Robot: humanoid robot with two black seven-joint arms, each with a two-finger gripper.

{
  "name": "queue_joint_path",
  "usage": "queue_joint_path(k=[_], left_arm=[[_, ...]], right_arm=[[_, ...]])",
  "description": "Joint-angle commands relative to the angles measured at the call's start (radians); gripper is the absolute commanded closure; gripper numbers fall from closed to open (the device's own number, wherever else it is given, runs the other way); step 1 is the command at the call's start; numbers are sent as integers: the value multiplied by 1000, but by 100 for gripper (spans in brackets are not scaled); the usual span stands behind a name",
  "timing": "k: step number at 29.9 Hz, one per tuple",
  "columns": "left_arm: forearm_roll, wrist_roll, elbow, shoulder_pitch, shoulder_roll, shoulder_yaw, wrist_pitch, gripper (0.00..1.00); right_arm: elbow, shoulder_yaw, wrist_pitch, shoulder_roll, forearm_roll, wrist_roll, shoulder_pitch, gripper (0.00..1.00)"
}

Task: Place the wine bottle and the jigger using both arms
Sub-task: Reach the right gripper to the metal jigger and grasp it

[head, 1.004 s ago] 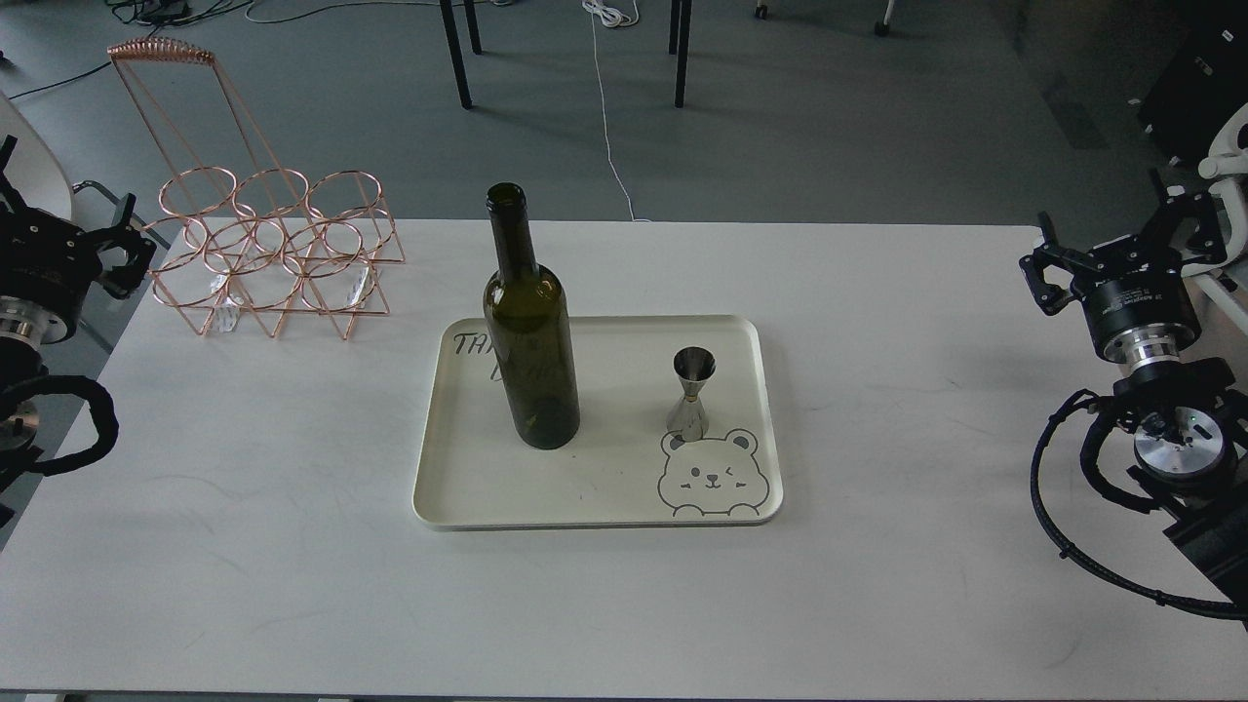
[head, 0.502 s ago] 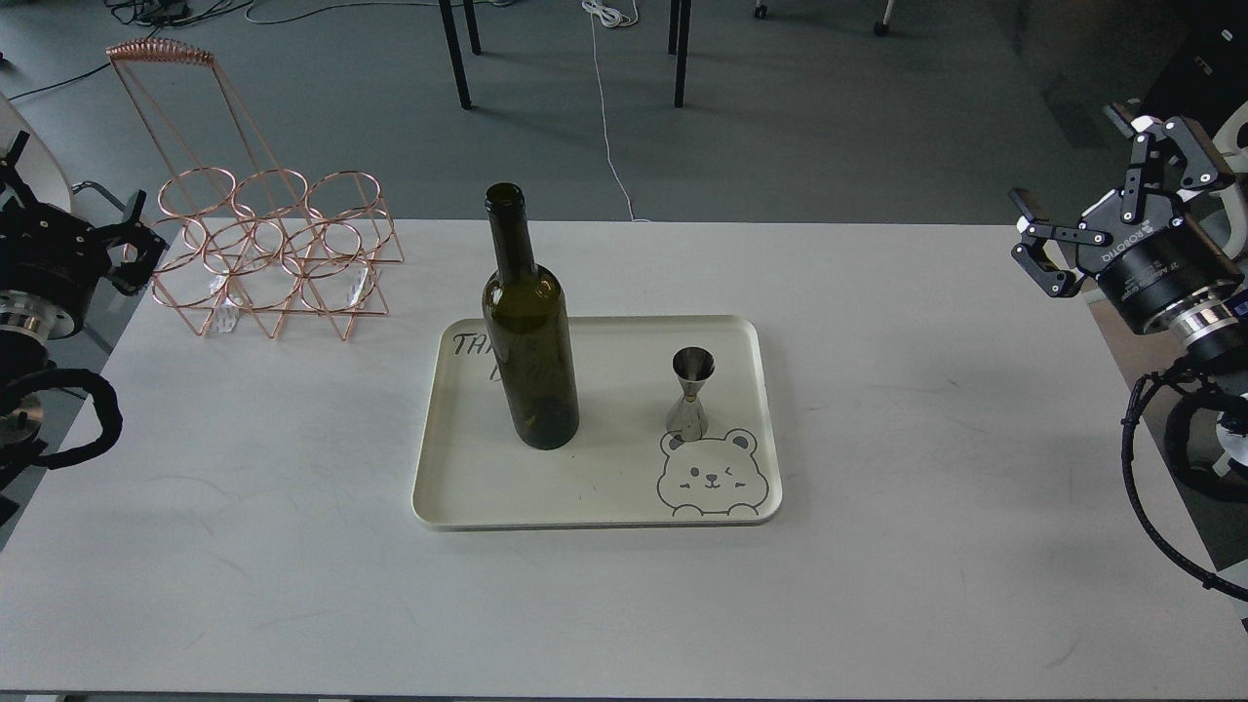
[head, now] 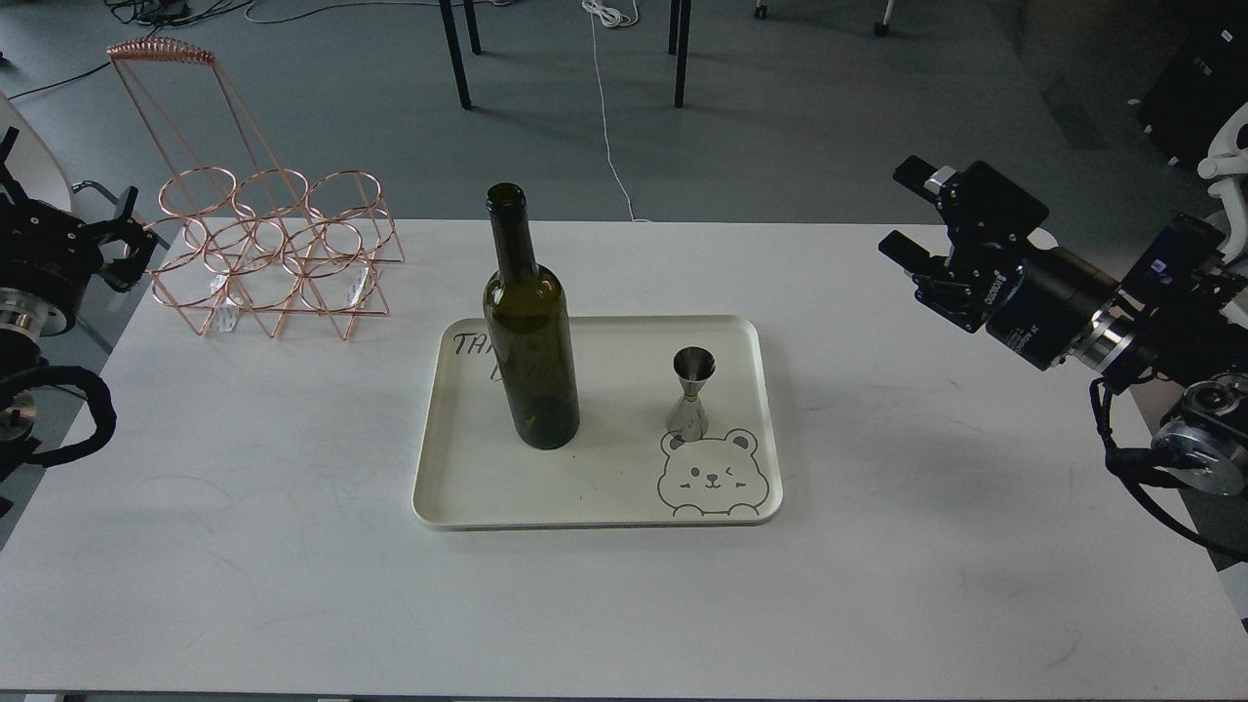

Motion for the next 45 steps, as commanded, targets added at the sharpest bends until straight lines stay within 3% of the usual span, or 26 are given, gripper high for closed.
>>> queue_joint_path(k=[1,5,12,24,34,41,45], left_arm=[[0,0,1,0,-1,-1,0,2],[0,1,1,0,-4,0,0,2],[2,0,3,3,-8,0,0,2],[2,0,7,5,-6,2,0,2],[12,1,9,2,-1,2,0,2],[14,0,9,2,3,2,0,2],[14,0,10,2,11,2,0,2]], right_arm=[[-7,-176,-121,11,-148,0,87,1],[-7,-337,-190,34,-231,0,173,1],[-31,-414,-313,86,-411,0,178,2],[-378,-508,-519,321,-688,0,163,5],[-591,-511,-522,511,-818,0,172,22],[-648,-552,-522,593,-818,0,175,28],[-683,-552,-522,616,-818,0,175,40]])
